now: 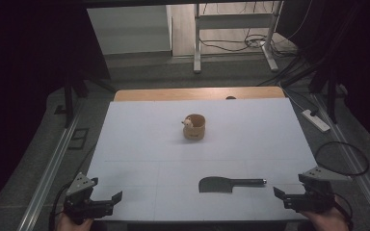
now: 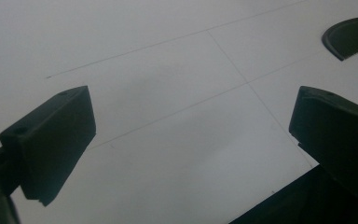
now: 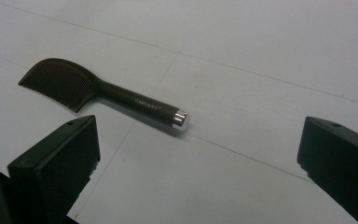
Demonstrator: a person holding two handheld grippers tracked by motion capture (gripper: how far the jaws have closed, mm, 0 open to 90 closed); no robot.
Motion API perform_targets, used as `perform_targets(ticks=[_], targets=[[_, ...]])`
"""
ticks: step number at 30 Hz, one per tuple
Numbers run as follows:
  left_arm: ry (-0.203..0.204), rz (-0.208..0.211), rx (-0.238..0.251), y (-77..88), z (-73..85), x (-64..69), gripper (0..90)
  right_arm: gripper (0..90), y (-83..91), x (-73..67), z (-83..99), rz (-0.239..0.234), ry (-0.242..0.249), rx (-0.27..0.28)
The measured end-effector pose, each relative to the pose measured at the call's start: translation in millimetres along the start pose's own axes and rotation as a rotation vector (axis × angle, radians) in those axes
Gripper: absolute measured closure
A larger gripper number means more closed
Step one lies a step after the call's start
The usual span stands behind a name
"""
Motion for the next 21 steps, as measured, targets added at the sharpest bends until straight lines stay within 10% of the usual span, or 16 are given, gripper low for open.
perform_targets(ticks=[21], targets=[[0.024,0.034,0.013,1.4,-0.2,-2.4,1.0,0.0,-2.7,-1.3,0.3,0.006,0.013,-0.029]])
Point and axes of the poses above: each handheld gripper's, and its own axes: y roughly backward along the jaws, z roughly out of its underside, x roughly to its right, the point moved 5 cm from there along -y, roughly forward along the jaws, and after that the axes turned 9 degrees about y, right-handed, at the moved point
